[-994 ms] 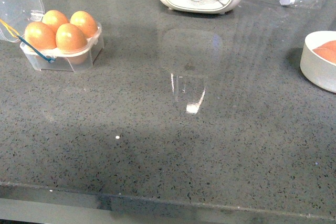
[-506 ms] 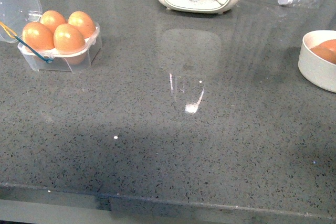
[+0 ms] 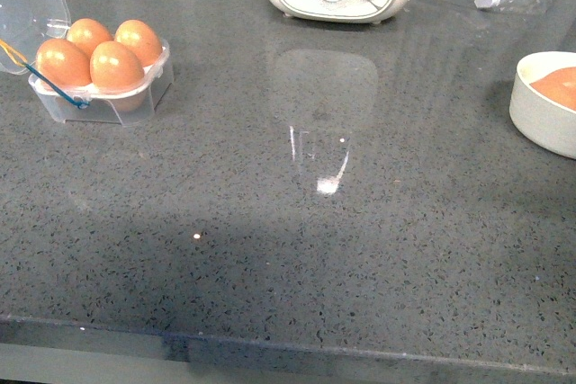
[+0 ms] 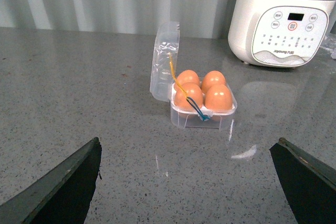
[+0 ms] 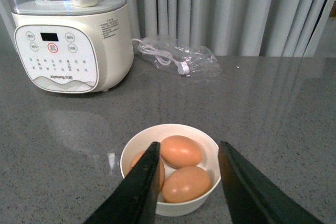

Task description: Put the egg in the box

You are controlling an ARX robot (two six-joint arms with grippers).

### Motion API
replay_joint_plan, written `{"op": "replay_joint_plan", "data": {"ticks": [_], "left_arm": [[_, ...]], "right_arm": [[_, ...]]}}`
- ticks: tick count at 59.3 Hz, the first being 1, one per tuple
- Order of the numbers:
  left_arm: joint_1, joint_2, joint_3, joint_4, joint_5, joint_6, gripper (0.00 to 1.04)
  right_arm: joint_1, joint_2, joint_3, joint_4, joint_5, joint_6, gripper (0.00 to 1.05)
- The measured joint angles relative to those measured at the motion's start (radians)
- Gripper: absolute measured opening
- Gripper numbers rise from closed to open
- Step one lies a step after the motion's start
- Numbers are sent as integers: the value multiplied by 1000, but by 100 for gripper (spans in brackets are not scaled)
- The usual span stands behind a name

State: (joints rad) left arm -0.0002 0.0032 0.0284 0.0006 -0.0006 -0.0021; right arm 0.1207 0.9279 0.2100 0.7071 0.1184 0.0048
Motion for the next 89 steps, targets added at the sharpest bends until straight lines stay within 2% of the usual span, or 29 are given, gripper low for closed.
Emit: {"op": "replay_joint_plan", "data": {"ticks": [4,12,15,23,41,48,89], "left_arm": [[0,0,0,0,0,0,98],[0,0,0,0,0,0,98],[0,0,0,0,0,0,98],[0,0,0,0,0,0,98],[0,0,0,0,0,0,98],[0,0,0,0,0,0,98],[0,0,0,0,0,0,98]], "right_arm": [[-16,-47,-34,-11,-15,-1,22],[-37,-113,-74,-38,-43,-5,3],[-77,-143,-90,-55,-103,-5,3],[-117,-208,-119,-89,-112,-4,3],[-118,-368,-167,-198,-117,-4,3],[-119,-389,-204,-174,-117,-4,3],[-119,-703,-204,-479,-117,-4,3]]}}
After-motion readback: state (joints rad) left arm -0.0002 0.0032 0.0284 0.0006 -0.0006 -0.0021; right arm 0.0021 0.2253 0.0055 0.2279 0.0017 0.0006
